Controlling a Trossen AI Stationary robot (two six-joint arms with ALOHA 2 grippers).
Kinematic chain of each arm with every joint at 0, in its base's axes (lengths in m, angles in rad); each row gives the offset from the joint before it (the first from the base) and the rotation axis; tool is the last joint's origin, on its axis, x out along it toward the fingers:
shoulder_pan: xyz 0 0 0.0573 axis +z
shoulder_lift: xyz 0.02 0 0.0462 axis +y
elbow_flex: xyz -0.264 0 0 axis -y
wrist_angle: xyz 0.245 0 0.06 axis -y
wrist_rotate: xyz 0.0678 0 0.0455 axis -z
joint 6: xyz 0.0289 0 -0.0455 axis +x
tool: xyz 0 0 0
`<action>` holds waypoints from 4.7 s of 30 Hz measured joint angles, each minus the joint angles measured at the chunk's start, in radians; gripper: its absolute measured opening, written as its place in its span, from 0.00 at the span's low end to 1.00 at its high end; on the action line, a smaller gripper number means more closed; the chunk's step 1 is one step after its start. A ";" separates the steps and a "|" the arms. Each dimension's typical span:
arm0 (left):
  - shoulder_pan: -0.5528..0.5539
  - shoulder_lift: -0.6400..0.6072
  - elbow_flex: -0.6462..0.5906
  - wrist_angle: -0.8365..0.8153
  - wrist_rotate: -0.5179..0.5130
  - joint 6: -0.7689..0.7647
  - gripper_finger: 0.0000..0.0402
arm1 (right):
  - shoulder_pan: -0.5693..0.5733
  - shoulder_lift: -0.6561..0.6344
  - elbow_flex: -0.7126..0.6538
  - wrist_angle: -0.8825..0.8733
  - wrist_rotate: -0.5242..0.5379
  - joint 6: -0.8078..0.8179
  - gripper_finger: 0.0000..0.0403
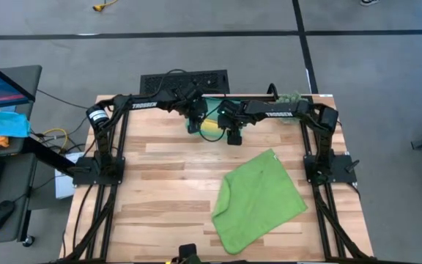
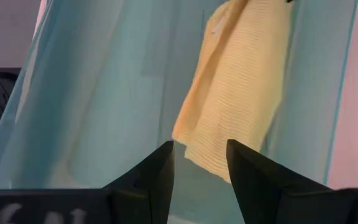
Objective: Roll microfiber towels into tight, uniform cylinder then place into a basket
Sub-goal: Put the yellow microfiber towel into the blue bin, then adjust the blue bin, then fold the green microfiber towel
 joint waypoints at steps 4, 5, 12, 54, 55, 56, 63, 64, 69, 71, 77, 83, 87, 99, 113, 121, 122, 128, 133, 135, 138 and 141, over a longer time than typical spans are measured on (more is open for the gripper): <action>0.001 -0.001 0.035 -0.070 0.002 0.000 0.35 | -0.016 -0.045 0.000 -0.002 -0.003 0.000 0.56; 0.001 -0.002 0.041 -0.082 0.008 0.000 0.35 | -0.017 -0.057 0.002 0.001 -0.003 0.000 0.56; 0.001 -0.034 0.057 -0.141 0.088 -0.011 0.35 | -0.026 -0.155 0.000 -0.070 -0.003 0.041 0.55; -0.806 -0.233 -0.377 0.188 -0.120 -0.449 0.35 | 0.652 -0.284 -0.516 0.440 0.126 1.079 0.55; -0.815 -0.233 -0.381 0.180 -0.150 -0.464 0.35 | 0.656 -0.267 -0.516 0.451 0.150 1.081 0.55; -0.823 -0.232 -0.381 0.175 -0.174 -0.477 0.35 | 0.656 -0.251 -0.516 0.465 0.185 1.080 0.55; -0.850 -0.232 -0.381 0.178 -0.202 -0.465 0.35 | 0.582 -0.211 -0.500 0.472 0.416 0.994 0.55; -0.850 -0.230 -0.381 0.177 -0.202 -0.458 0.35 | 0.564 -0.211 -0.500 0.471 0.421 0.978 0.55; -0.845 -0.227 -0.381 0.171 -0.220 -0.467 0.35 | 0.471 -0.211 -0.500 0.481 0.421 0.911 0.55; -0.845 -0.227 -0.381 0.162 -0.228 -0.470 0.35 | 0.439 -0.211 -0.500 0.490 0.420 0.888 0.55; -0.845 -0.227 -0.381 0.139 -0.228 -0.500 0.35 | 0.346 -0.211 -0.500 0.507 0.419 0.837 0.55; -0.845 -0.227 -0.381 0.121 -0.231 -0.519 0.35 | 0.262 -0.211 -0.500 0.510 0.417 0.818 0.55; -0.845 -0.227 -0.381 0.121 -0.231 -0.547 0.35 | 0.217 -0.211 -0.500 0.539 0.418 0.818 0.55; -0.845 -0.227 -0.380 0.192 -0.359 -0.603 0.35 | 0.275 -0.213 -0.500 0.546 0.373 0.754 0.55; -0.891 -0.227 -0.380 0.360 -0.365 -0.476 0.35 | 0.549 -0.465 -0.425 0.149 0.399 0.953 0.55; -0.923 -0.227 -0.376 0.214 -0.365 -0.448 0.35 | 0.692 -0.456 -0.424 0.002 0.353 1.216 0.55; -0.923 -0.227 -0.370 0.178 -0.365 -0.445 0.35 | 0.700 -0.444 -0.424 0.003 0.335 1.236 0.55; -0.924 -0.227 -0.322 0.044 -0.368 -0.522 0.35 | 0.678 -0.372 -0.427 0.002 0.295 1.257 0.55; -0.962 -0.227 -0.307 -0.045 -0.367 -0.573 0.35 | 0.624 -0.286 -0.426 0.010 0.230 1.239 0.55; -0.980 -0.227 -0.307 -0.063 -0.380 -0.581 0.35 | 0.602 -0.255 -0.425 0.024 0.214 1.231 0.55; -0.998 -0.227 -0.307 -0.072 -0.394 -0.585 0.35 | 0.566 -0.211 -0.425 0.047 0.186 1.203 0.55; -1.007 -0.227 -0.307 -0.071 -0.400 -0.584 0.35 | 0.531 -0.183 -0.421 0.127 0.181 1.170 0.55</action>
